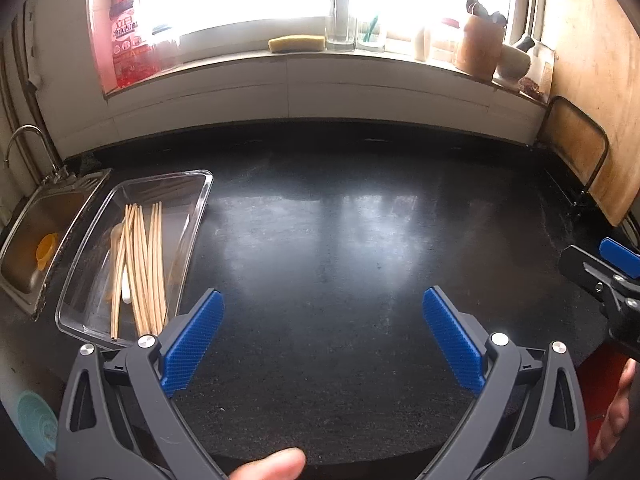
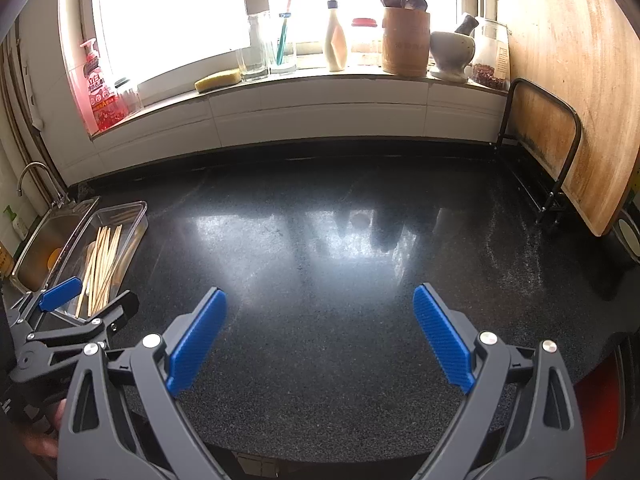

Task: Organize utensils

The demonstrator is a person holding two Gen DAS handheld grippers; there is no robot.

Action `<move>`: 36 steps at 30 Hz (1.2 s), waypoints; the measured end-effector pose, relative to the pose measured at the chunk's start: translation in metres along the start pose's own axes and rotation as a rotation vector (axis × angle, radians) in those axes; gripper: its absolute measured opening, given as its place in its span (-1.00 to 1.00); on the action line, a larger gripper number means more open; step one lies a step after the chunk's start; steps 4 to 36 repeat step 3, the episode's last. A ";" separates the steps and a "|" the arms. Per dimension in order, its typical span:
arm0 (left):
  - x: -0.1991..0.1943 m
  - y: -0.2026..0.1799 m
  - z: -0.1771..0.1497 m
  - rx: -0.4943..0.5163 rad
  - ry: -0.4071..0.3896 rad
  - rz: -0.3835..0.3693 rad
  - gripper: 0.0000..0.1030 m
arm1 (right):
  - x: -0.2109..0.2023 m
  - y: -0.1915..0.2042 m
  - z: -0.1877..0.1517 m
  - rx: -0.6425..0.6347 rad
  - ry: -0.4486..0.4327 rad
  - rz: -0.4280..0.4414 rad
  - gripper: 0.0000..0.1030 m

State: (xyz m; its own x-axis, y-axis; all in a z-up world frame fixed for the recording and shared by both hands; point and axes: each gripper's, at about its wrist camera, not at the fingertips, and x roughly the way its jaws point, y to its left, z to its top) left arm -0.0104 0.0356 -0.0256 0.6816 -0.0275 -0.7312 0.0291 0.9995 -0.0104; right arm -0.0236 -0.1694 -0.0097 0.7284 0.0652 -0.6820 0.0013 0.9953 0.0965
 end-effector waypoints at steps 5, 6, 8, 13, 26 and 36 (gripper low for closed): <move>0.005 0.002 -0.001 -0.018 0.034 -0.005 0.88 | 0.000 0.000 0.000 0.001 0.002 0.002 0.77; 0.005 0.002 -0.001 -0.018 0.034 -0.005 0.88 | 0.000 0.000 0.000 0.001 0.002 0.002 0.77; 0.005 0.002 -0.001 -0.018 0.034 -0.005 0.88 | 0.000 0.000 0.000 0.001 0.002 0.002 0.77; 0.005 0.002 -0.001 -0.018 0.034 -0.005 0.88 | 0.000 0.000 0.000 0.001 0.002 0.002 0.77; 0.005 0.002 -0.001 -0.018 0.034 -0.005 0.88 | 0.000 0.000 0.000 0.001 0.002 0.002 0.77; 0.005 0.002 -0.001 -0.018 0.034 -0.005 0.88 | 0.000 0.000 0.000 0.001 0.002 0.002 0.77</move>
